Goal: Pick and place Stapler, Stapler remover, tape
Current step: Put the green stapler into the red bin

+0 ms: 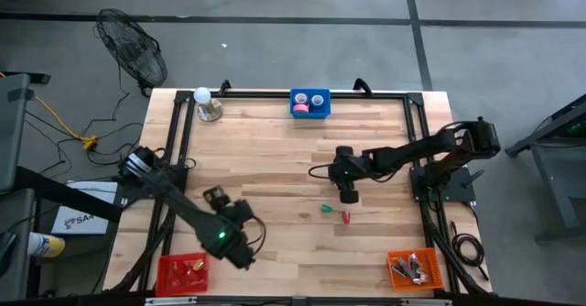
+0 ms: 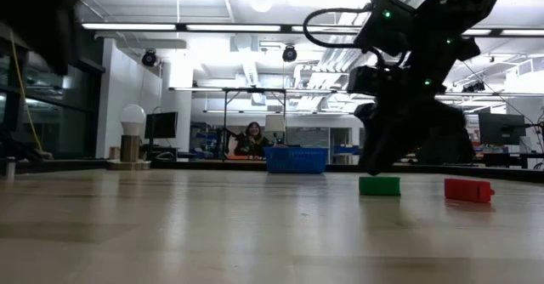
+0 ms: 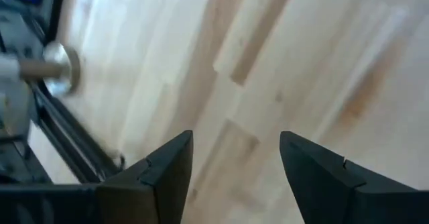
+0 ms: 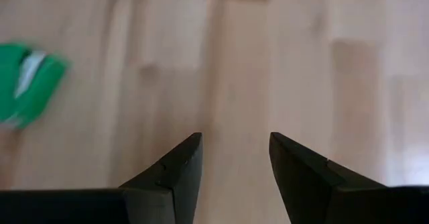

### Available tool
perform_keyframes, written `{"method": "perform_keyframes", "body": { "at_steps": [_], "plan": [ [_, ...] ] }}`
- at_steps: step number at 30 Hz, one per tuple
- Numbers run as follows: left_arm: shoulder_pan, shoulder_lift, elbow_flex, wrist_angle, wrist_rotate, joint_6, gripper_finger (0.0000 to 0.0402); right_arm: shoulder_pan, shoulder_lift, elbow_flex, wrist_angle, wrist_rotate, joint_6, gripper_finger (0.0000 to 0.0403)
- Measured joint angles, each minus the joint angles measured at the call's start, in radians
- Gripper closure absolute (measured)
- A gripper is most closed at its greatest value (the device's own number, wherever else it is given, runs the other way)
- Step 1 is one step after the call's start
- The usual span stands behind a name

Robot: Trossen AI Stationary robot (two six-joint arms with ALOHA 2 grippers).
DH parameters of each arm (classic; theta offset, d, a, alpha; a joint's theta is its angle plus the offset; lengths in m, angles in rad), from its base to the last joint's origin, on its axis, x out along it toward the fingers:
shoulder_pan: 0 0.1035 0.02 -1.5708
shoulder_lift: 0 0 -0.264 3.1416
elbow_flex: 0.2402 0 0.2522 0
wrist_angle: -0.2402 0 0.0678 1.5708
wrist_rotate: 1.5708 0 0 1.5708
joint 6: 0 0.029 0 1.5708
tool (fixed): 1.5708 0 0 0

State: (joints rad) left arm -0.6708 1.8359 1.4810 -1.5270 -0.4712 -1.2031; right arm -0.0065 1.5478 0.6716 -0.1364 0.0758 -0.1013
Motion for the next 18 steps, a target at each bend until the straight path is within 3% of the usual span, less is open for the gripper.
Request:
{"method": "perform_keyframes", "body": {
  "at_steps": [9, 18],
  "plan": [
    [0.11, -0.002, -0.134, 0.219, -0.115, 0.185, 0.0187, 0.06, -0.004, 0.0, -0.113, -0.064, 0.06, 0.0237],
    [0.15, -0.054, -0.328, 0.459, -0.11, 0.231, 0.0187, 0.166, -0.001, 0.0, -0.073, -0.032, 0.105, 0.0237]
  ]
}}
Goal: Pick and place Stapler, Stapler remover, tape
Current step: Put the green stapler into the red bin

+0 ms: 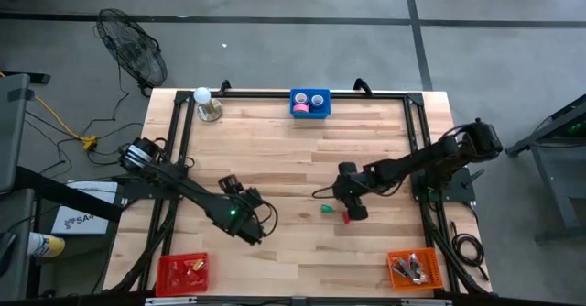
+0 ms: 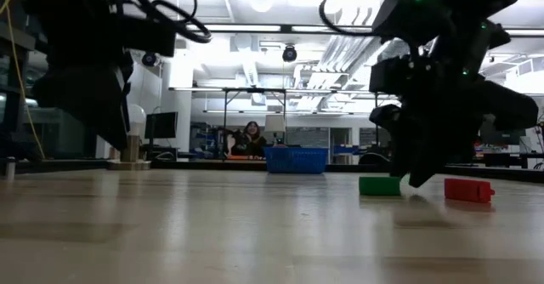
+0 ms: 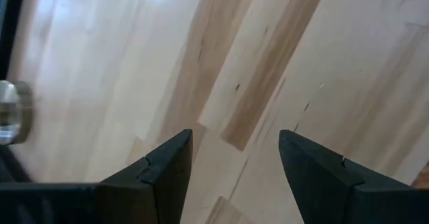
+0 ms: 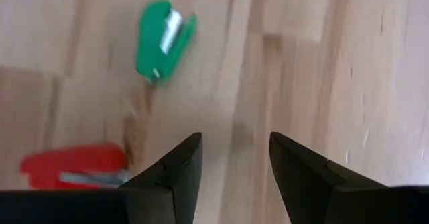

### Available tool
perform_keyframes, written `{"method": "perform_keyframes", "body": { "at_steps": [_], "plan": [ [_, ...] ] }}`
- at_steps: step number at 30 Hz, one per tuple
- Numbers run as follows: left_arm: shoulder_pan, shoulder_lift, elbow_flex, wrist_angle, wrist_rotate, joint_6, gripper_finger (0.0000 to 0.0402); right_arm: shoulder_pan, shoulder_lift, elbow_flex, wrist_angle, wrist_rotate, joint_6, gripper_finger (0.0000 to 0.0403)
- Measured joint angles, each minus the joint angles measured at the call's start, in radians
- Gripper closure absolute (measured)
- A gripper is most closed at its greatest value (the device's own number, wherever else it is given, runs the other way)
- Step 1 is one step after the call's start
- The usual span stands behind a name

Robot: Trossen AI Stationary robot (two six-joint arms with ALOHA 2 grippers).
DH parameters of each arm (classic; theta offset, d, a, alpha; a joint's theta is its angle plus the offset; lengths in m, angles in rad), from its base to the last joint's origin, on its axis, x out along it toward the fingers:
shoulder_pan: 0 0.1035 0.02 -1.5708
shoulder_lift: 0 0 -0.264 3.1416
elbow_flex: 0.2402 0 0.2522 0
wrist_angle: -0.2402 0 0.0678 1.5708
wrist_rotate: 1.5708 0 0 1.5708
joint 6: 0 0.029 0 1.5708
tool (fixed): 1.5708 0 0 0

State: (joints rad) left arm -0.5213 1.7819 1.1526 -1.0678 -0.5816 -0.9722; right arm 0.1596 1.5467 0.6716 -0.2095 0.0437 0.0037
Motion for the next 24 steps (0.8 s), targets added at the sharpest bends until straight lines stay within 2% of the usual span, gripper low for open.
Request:
{"method": "perform_keyframes", "body": {
  "at_steps": [7, 24],
  "plan": [
    [0.0, -0.04, -0.101, 0.172, 0.004, 0.013, 0.0187, 0.068, 0.019, 0.0, 0.078, 0.051, 0.038, 0.0237],
    [0.0, -0.04, -0.193, 0.428, 0.026, 0.078, 0.0186, 0.187, 0.091, 0.002, 0.151, 0.148, 0.235, 0.0237]
  ]
}}
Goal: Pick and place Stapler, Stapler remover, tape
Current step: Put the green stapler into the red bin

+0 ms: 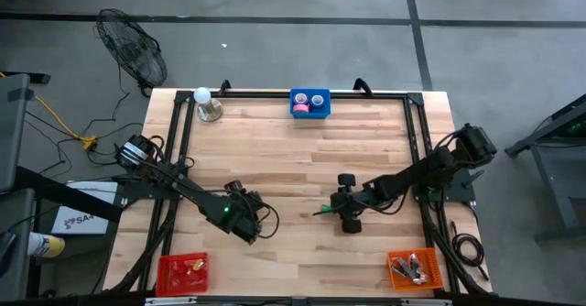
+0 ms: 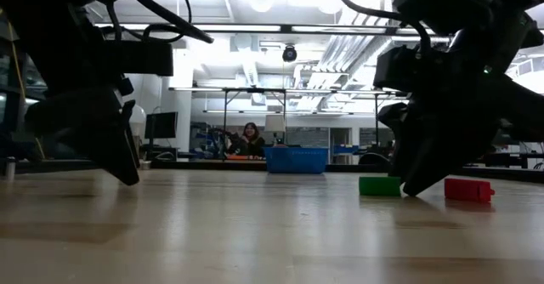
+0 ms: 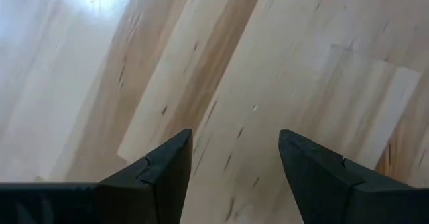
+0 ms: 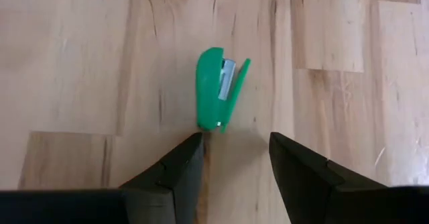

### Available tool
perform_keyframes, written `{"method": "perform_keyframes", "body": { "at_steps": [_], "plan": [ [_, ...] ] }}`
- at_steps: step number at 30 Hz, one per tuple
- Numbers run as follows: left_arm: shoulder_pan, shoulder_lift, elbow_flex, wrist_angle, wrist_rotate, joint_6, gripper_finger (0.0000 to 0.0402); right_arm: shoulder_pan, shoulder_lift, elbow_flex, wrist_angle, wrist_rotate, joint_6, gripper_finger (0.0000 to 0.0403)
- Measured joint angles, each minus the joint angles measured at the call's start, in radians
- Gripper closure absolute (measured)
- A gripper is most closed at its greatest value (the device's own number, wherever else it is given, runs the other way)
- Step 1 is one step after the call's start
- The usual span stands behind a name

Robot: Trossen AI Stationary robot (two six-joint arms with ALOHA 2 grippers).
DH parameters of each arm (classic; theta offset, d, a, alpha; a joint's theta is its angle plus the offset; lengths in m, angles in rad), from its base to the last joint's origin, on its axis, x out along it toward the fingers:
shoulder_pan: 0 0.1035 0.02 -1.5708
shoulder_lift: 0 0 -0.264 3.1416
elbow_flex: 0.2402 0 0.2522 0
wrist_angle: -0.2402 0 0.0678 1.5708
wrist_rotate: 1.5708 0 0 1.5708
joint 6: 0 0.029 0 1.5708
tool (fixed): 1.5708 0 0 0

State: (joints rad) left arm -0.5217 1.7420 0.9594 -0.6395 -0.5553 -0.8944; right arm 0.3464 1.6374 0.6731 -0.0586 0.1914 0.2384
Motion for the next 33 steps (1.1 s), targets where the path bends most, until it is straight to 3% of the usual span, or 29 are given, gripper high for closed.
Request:
{"method": "perform_keyframes", "body": {
  "at_steps": [10, 19, 33],
  "plan": [
    [0.0, 0.0, 0.0, 0.013, 0.01, 0.0, 0.0186, 0.029, 0.003, -0.003, 0.043, -0.008, 0.103, 0.0237],
    [0.0, 0.0, -0.001, 0.015, 0.01, -0.003, 0.0186, 0.028, 0.003, -0.003, 0.062, 0.061, 0.101, 0.0237],
    [0.0, 0.0, -0.001, 0.014, 0.013, -0.004, 0.0186, 0.028, 0.064, 0.001, 0.109, 0.049, 0.095, 0.0237]
  ]
}}
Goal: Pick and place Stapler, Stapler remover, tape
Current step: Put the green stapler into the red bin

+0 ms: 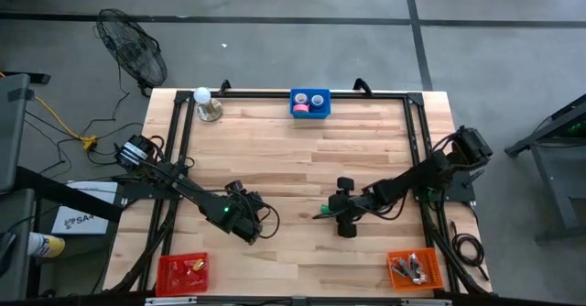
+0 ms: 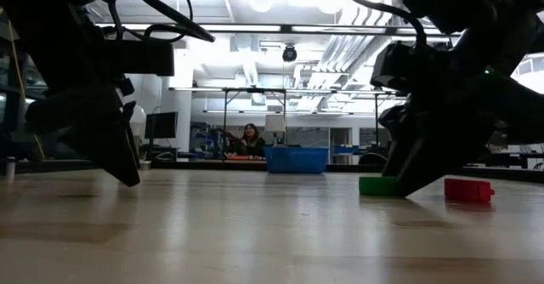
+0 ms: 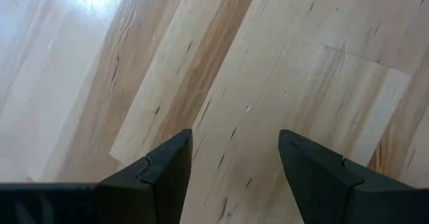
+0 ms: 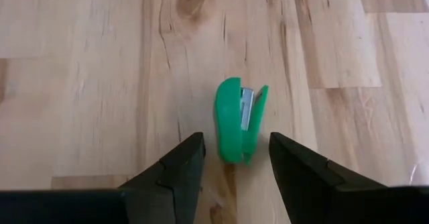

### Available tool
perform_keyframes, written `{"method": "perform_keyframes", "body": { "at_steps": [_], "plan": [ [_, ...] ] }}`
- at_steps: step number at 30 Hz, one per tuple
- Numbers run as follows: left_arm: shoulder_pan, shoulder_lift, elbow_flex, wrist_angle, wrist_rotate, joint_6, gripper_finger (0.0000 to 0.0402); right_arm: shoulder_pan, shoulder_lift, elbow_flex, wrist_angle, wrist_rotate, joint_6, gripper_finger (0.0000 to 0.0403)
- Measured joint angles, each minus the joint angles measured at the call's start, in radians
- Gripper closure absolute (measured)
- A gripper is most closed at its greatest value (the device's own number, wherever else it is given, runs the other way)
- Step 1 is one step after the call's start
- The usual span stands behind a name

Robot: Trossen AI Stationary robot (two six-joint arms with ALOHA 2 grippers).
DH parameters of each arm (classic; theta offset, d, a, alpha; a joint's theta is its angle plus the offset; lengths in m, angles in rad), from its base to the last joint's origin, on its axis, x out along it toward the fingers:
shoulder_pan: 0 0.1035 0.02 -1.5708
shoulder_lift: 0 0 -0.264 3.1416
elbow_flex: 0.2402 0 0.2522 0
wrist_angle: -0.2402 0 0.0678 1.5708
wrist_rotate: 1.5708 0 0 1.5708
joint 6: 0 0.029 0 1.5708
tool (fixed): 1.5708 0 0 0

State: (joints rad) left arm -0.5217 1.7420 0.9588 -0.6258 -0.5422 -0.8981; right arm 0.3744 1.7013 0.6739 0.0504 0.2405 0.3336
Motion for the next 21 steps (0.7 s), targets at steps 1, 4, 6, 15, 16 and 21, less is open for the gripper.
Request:
{"method": "perform_keyframes", "body": {
  "at_steps": [1, 4, 6, 15, 16, 21],
  "plan": [
    [0.0, 0.0, 0.0, 0.0, 0.003, 0.0, 0.0186, 0.0, 0.006, 0.0, 0.001, 0.0, 0.003, 0.0237],
    [0.0, 0.0, 0.0, -0.001, 0.005, 0.0, 0.0186, 0.0, 0.008, 0.001, 0.001, -0.002, 0.005, 0.0237],
    [0.0, 0.0, 0.0, -0.001, 0.013, 0.0, 0.0186, 0.0, 0.005, 0.001, -0.002, -0.006, 0.003, 0.0237],
    [0.0, 0.0, 0.0, -0.001, 0.014, 0.0, 0.0186, 0.0, 0.005, 0.0, -0.016, -0.024, -0.002, 0.0278],
    [0.0, 0.0, 0.0, -0.001, 0.014, 0.0, 0.0186, 0.0, 0.005, 0.0, -0.016, -0.025, -0.002, 0.0285],
    [0.0, 0.0, 0.0, 0.0, 0.017, -0.005, 0.0186, 0.0, 0.005, -0.001, -0.019, -0.023, -0.003, 0.0322]
  ]
}}
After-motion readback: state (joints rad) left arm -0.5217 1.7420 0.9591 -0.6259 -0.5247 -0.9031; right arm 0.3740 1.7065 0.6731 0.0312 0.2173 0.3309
